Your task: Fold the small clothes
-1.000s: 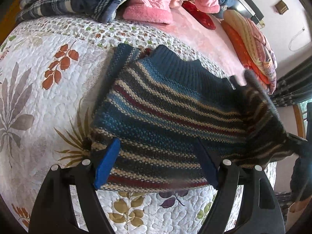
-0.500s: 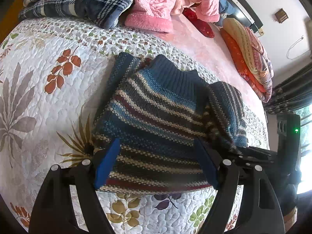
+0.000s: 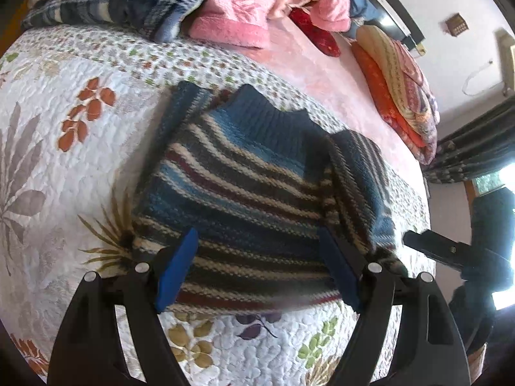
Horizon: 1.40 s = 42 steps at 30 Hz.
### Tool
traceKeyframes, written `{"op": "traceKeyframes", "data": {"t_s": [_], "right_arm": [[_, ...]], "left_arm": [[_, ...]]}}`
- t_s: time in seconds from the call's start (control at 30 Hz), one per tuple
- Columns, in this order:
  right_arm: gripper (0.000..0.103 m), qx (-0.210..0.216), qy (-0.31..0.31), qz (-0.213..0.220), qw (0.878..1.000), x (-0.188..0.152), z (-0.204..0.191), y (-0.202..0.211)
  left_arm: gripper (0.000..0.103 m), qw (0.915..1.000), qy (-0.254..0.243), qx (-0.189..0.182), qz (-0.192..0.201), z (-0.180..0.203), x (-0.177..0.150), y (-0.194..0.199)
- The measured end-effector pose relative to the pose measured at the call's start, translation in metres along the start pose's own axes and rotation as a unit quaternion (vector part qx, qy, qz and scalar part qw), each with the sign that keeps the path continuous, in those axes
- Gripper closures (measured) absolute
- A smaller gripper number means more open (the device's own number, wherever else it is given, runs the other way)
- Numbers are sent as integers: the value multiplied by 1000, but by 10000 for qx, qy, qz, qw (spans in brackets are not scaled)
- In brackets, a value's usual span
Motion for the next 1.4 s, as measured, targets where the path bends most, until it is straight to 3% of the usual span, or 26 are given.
{"op": "traceKeyframes", "data": {"t_s": [0.1,0.23,0.3,0.43,0.6,0.9,1.0,1.07,1.17,1.27,1.4], "right_arm": [[54,-522,-73,-57,9986,-20,15,22],[54,-262,-583,62,9979,-47,50,20],[55,-319,-837,-258,9956,-51,69,6],[55,-509,-879,-217,9946,-42,87,2],[54,-268,-949,-93,9951,-34,95,8],[53,-128,-1116,-89,9936,-36,100,9],[53,-123,-1107,-95,9937,-35,99,8],[53,-122,-1149,-108,9932,-35,100,8],[53,-147,-1199,-95,9926,-35,103,8],[53,-177,-1260,-44,9919,-35,106,11],[53,-172,-1380,3,9903,-36,111,13]], "left_arm": [[23,9996,-47,-179,-197,11,-8,-7],[21,9982,-16,-422,-423,25,-19,-20],[21,9976,60,-480,-495,29,-22,-31],[21,9946,472,-723,-572,34,-17,-57],[22,9832,897,-1338,-857,50,-6,-88],[23,9830,714,-1205,-1184,92,-12,-132],[37,9863,538,-1048,-1156,105,-15,-138],[54,9895,382,-847,-1109,113,-15,-141],[71,9922,229,-752,-964,123,-13,-139],[79,9933,45,-828,-804,136,-11,-129],[83,9935,-22,-981,-585,141,-4,-112]]}}
Point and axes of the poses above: each gripper's, at about its wrist camera, not at the fingertips, and y roughly against the way its jaws point, z to its right, x to its top, the point moved 3 cm from there along -y, roughly the way its jaws point, and after that the axes turned 11 degrees about y, right-handed, at the moved point
